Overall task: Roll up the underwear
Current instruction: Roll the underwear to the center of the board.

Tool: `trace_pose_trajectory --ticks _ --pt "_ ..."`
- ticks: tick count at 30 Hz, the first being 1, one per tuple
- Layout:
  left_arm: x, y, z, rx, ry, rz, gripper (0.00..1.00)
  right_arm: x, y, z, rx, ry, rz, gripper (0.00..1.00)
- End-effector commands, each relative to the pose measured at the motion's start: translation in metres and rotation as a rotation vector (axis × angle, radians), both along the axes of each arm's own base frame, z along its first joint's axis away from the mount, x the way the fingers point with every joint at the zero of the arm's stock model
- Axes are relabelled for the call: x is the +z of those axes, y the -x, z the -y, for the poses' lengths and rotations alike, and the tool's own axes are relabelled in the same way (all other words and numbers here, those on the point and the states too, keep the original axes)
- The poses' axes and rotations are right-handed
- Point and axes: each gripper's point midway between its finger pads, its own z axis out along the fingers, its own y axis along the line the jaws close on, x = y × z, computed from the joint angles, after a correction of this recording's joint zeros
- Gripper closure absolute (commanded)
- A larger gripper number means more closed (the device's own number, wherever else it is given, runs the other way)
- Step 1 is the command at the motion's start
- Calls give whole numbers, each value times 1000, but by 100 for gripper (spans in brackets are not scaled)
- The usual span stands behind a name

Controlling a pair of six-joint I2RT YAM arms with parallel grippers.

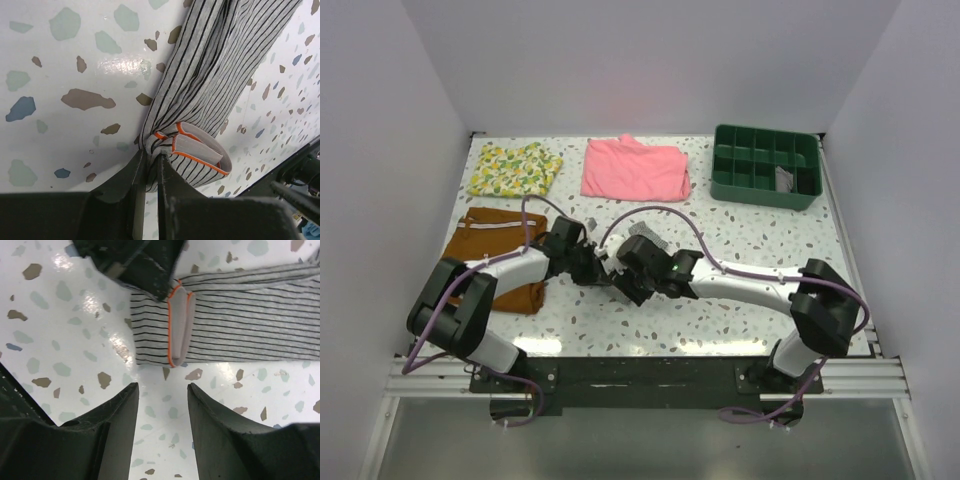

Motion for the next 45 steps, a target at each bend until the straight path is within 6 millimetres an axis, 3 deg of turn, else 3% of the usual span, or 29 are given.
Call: trace_pose_trajectory --ticks 1,5,17,25,31,34,38,44,45 --pt "-22 29 -24 36 -122 -127 100 19 0 -16 38 -16 103 51" --pt "-22 27 -24 38 -127 -128 100 13 12 -29 101 13 123 51" --pt "-25 28 -23 29 -125 -134 100 -16 12 -54 155 75 174 51" --pt "-26 30 -24 22 -124 -136 100 -37 0 -45 125 162 225 51" --pt "-25 31 -23 17 -116 -134 100 -60 1 -36 104 193 212 51" --pt "-26 33 -23 8 -116 -136 100 -67 5 -34 98 185 190 56" --pt "-27 33 -23 3 -119 -134 100 -73 9 -31 93 183 173 71" --pt "-25 31 -23 1 -117 -124 100 -90 16 -24 98 205 133 76" --pt "-24 31 -23 6 -118 -122 100 -93 17 -22 95 207 125 81"
